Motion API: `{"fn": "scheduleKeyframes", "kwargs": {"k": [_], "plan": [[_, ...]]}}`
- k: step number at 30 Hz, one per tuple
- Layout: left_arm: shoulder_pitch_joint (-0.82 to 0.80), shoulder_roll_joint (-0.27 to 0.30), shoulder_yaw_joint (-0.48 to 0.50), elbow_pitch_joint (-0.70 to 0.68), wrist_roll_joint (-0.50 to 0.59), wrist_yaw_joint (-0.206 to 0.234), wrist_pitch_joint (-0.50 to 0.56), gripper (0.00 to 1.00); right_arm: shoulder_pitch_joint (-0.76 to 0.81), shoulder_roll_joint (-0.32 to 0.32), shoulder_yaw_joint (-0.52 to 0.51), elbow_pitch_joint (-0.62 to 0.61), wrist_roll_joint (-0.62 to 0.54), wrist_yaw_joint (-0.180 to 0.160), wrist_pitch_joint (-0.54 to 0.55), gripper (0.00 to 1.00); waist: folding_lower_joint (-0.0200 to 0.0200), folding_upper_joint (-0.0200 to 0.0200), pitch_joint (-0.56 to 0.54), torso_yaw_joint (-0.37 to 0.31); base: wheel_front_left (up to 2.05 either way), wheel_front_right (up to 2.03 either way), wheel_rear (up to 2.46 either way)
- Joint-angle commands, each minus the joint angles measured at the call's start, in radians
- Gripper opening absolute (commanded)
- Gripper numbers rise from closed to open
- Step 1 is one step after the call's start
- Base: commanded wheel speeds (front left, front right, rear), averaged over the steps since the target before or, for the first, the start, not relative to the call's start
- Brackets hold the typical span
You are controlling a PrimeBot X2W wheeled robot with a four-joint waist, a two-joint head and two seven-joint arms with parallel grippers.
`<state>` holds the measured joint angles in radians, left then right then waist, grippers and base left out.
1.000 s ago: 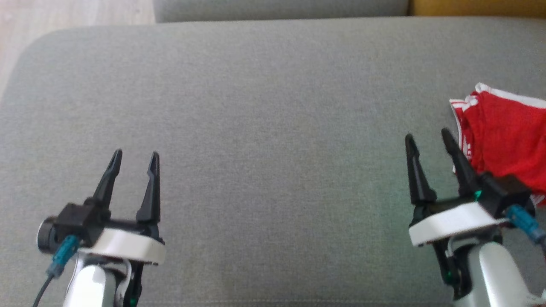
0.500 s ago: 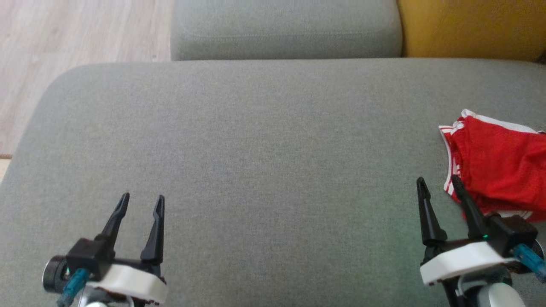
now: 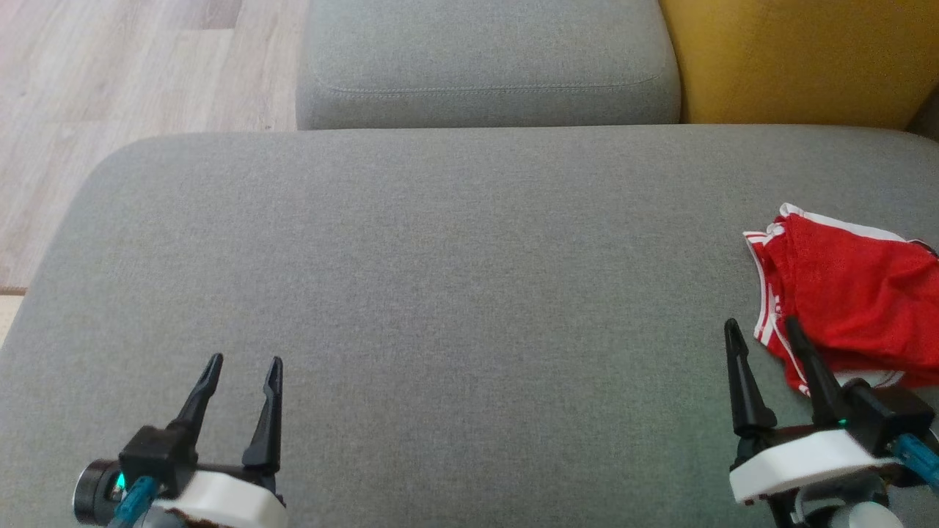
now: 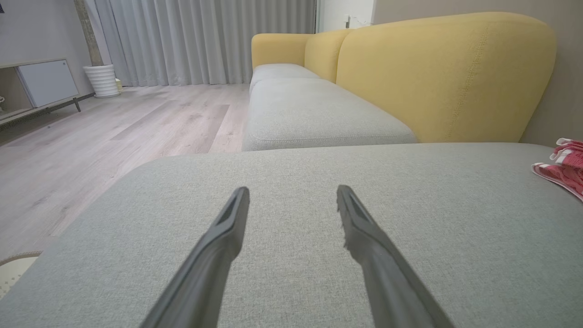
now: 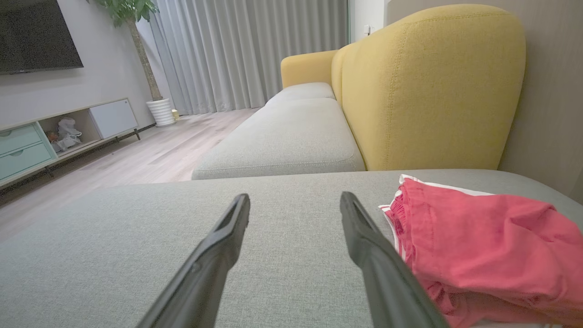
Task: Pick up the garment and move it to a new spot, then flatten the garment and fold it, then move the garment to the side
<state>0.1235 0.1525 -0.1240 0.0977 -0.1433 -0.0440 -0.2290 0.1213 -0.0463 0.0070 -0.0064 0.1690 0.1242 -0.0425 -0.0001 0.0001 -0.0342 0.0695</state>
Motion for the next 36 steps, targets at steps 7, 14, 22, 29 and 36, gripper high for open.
{"fn": "scheduleKeyframes", "kwargs": {"k": [7,14,22,29,36], "plan": [[-0.03,0.019,0.02,-0.039,0.001,0.013,0.004,1.0,-0.02,-0.004,0.013,-0.04,-0.004,0.007,0.012,1.0,0.0001,-0.0001,-0.004,-0.004,0.0,0.0,0.0],[-0.031,0.02,0.015,-0.035,-0.003,0.021,0.011,1.0,-0.015,-0.004,0.013,-0.045,-0.013,0.007,0.027,1.0,0.0001,-0.0001,-0.006,-0.01,0.0,0.0,0.0],[-0.034,0.019,0.01,-0.034,-0.007,0.032,0.011,1.0,-0.011,-0.004,0.013,-0.052,-0.025,0.007,0.038,1.0,0.0001,-0.0001,-0.01,-0.015,0.0,0.0,0.0],[-0.034,0.019,0.007,-0.032,-0.012,0.042,0.01,1.0,-0.01,-0.004,0.013,-0.053,-0.023,0.007,0.044,1.0,0.0001,-0.0001,-0.015,-0.016,0.0,0.0,0.0],[-0.034,0.021,0.001,-0.026,-0.015,0.048,0.015,1.0,-0.008,-0.004,0.017,-0.053,-0.018,0.007,0.05,1.0,0.0001,-0.0001,-0.021,-0.019,0.0,0.0,0.0]]}}
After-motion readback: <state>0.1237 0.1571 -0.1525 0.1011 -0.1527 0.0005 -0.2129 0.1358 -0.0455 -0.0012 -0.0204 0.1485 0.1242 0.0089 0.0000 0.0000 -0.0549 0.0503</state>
